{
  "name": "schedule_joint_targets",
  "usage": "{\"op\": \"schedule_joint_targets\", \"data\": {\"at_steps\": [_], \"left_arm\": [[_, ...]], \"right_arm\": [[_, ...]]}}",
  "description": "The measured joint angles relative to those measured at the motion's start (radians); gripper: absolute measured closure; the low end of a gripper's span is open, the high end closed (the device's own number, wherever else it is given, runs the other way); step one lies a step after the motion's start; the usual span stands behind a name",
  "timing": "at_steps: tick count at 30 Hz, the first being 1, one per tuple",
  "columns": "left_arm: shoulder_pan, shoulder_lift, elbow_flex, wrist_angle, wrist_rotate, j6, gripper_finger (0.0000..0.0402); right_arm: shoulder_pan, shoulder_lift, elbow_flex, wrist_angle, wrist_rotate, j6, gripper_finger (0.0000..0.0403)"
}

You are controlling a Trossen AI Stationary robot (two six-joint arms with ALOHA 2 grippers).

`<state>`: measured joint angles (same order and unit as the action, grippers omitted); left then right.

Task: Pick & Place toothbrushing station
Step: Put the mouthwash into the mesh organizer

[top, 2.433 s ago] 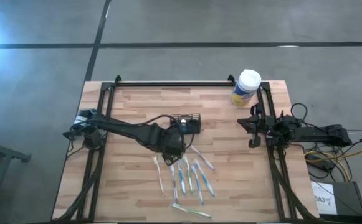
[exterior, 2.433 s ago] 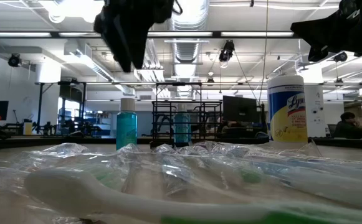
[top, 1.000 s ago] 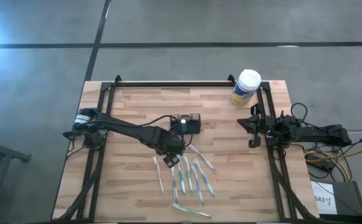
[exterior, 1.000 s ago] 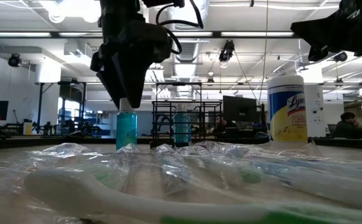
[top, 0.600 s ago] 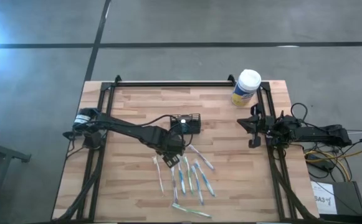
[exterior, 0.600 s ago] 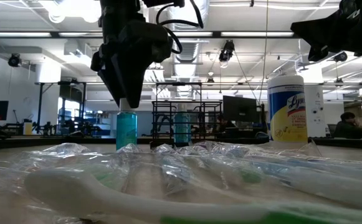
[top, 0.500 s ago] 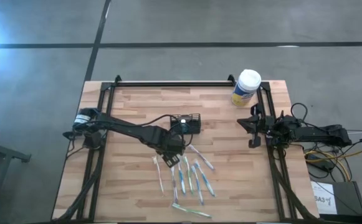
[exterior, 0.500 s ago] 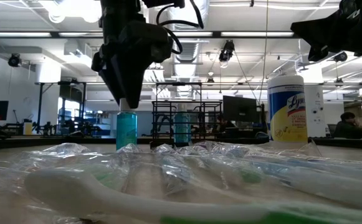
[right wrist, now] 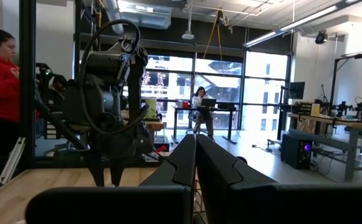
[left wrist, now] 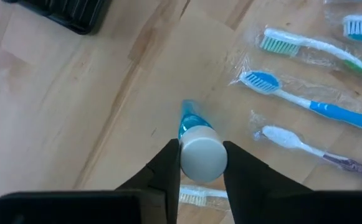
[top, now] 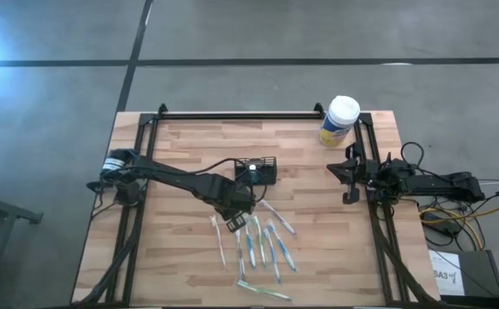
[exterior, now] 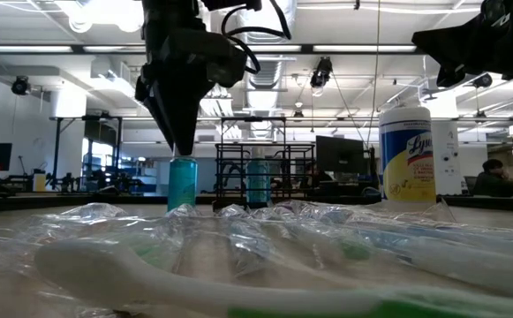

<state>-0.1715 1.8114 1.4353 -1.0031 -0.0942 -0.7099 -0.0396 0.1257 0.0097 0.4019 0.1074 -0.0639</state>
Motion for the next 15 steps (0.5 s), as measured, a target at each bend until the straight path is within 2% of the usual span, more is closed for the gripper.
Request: {"op": "schedule_joint_targets", "data": {"at_steps": [10,15], "left_arm": [[-0.006,-0.019,0.108,-0.128,0.023,0.215,0.0304],[-0.017,-0.107,0.135,-0.166,-0.027,0.36,0.0304]], "right_arm": [[0.0,0.0,0.0,0.0,0.0,-0.007,0.0394],[0.0,0.0,0.0,0.0,0.0,-0.007,0.0394]]}}
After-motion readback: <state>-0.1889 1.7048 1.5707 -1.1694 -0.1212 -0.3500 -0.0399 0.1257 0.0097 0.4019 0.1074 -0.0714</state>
